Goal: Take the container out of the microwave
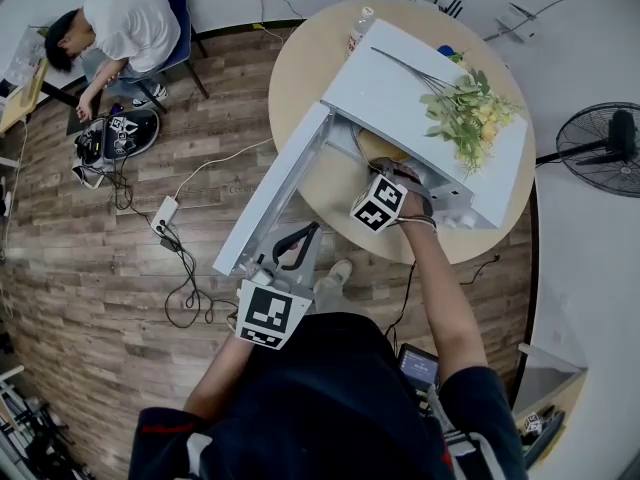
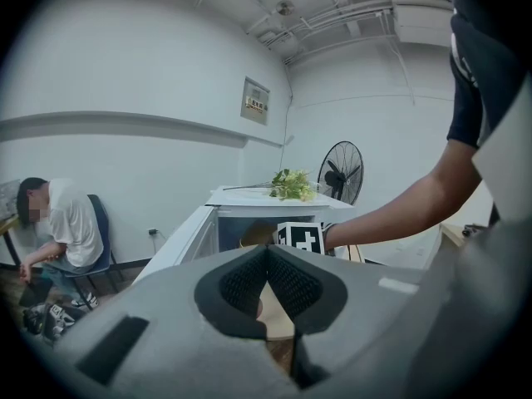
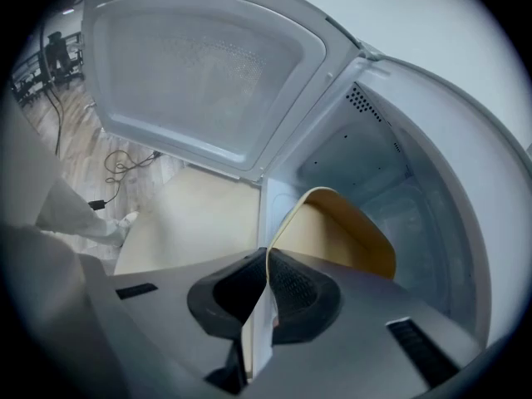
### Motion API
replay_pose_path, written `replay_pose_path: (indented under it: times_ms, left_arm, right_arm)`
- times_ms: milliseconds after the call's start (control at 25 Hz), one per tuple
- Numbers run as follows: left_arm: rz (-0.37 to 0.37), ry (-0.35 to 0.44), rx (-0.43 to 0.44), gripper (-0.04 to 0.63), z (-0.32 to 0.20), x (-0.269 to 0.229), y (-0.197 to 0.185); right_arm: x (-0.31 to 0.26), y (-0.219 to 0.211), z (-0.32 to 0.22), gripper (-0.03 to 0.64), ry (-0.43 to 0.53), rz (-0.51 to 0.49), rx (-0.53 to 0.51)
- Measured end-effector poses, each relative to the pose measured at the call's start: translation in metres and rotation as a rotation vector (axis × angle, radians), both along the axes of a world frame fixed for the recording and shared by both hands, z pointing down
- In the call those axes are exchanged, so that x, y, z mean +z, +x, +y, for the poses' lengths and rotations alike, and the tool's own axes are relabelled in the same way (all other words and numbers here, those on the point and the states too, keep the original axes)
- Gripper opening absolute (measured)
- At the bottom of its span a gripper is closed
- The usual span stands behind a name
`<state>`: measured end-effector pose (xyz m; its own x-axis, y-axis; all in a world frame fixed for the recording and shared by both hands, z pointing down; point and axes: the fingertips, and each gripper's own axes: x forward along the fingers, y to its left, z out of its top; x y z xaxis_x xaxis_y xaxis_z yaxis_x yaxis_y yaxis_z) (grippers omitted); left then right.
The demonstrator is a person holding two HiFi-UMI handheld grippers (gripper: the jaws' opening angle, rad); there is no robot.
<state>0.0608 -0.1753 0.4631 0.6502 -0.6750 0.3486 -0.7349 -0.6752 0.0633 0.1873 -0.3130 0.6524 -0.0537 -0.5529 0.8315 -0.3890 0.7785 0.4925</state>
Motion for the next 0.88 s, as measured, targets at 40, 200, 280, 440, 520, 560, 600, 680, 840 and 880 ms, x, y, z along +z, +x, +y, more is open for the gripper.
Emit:
replay_pose_path:
  times_ms: [40, 200, 280, 440, 520, 560, 600, 680, 840, 880]
  left_arm:
    - [0.002, 0.001, 0.002, 0.014, 0.000, -0.001, 0.000]
    - [0.010, 0.004, 0.012, 0.014, 0.000, -0.005, -0.002]
    - [0.014, 0.010, 0.019, 0.014, 0.000, -0.008, -0.002]
    - [0.018, 0.027, 0.032, 0.014, -0.002, -0.014, -0.003]
    - [0.018, 0.031, 0.038, 0.014, -0.002, -0.015, -0.005]
    - [0.019, 0.033, 0.041, 0.014, -0.002, -0.016, -0.006]
    - [0.019, 0.035, 0.045, 0.014, -0.002, -0.016, -0.006]
    - [0.017, 0.041, 0.055, 0.014, -0.002, -0.017, -0.006]
    - [0.018, 0.049, 0.080, 0.014, -0.001, -0.018, -0.006]
    - [0.019, 0.050, 0.086, 0.014, 0.000, -0.018, -0.006]
  right_arm:
    - [-0.002, -0.002, 0.004, 0.015, -0.006, -0.006, -0.004]
    - [-0.008, -0.009, 0.019, 0.015, -0.028, -0.021, -0.012]
    - [-0.013, -0.013, 0.027, 0.015, -0.035, -0.031, -0.016]
    - [-0.025, -0.020, 0.045, 0.015, -0.040, -0.043, -0.027]
    - [-0.031, -0.024, 0.058, 0.015, -0.048, -0.052, -0.031]
    - [-0.034, -0.026, 0.064, 0.015, -0.049, -0.056, -0.032]
    - [-0.037, -0.028, 0.071, 0.015, -0.050, -0.060, -0.033]
    - [-0.043, -0.030, 0.084, 0.015, -0.055, -0.070, -0.029]
    - [-0.052, -0.033, 0.110, 0.015, -0.067, -0.087, -0.007]
    - [-0.055, -0.034, 0.116, 0.015, -0.068, -0.092, 0.001]
